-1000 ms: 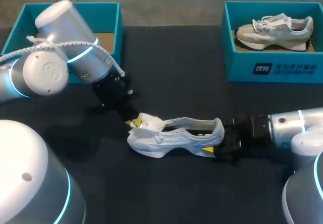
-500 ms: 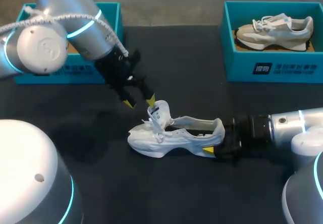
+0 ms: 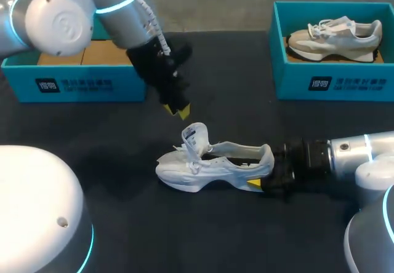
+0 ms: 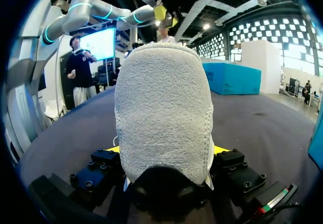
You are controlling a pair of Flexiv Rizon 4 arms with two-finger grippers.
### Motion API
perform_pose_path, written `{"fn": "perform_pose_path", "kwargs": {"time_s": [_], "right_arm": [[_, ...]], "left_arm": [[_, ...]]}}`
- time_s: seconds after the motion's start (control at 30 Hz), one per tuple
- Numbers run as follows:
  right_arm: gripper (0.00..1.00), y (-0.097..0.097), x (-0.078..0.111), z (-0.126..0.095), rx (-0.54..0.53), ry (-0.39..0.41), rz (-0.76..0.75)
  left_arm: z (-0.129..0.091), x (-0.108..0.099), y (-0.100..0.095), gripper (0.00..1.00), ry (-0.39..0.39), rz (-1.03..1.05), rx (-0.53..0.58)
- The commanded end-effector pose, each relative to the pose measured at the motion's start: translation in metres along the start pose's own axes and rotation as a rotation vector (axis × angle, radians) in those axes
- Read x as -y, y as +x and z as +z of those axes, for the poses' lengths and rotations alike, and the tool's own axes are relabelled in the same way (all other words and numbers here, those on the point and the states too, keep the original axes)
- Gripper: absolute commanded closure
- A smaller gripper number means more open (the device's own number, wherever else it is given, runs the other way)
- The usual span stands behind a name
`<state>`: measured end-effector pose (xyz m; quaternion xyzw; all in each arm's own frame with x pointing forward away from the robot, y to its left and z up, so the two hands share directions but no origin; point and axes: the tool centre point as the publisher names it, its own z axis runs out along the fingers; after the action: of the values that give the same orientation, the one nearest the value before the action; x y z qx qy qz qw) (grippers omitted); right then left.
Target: Take the shoe out of the shoebox, open the shoe tongue, remove and reinsert the insole, then place the shoe into the shoebox
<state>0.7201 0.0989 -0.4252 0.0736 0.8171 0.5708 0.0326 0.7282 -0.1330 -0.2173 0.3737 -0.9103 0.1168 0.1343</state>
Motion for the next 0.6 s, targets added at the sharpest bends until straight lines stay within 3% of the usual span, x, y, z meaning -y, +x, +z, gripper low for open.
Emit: {"fn": "perform_pose_path", "kwargs": {"time_s": [0.03, 0.1, 0.33, 0.37, 0.6], "right_arm": [[1.0, 0.0, 0.001, 0.0, 0.001, 0.002, 0.0], [1.0, 0.0, 0.001, 0.0, 0.001, 0.002, 0.0], [1.0, 0.0, 0.001, 0.0, 0.001, 0.002, 0.0], [1.0, 0.0, 0.001, 0.0, 0.001, 0.002, 0.0], [1.0, 0.0, 0.001, 0.0, 0.001, 0.002, 0.0]], "left_arm": [[-0.011, 0.007, 0.007, 1.0, -0.076, 0.117, 0.036], [-0.015, 0.01, 0.014, 1.0, -0.117, 0.256, 0.062], [-0.015, 0.015, 0.024, 1.0, -0.181, 0.455, 0.104], [-0.01, 0.018, 0.024, 1.0, -0.306, 0.541, 0.16], [-0.01, 0.018, 0.024, 1.0, -0.306, 0.541, 0.16]]}}
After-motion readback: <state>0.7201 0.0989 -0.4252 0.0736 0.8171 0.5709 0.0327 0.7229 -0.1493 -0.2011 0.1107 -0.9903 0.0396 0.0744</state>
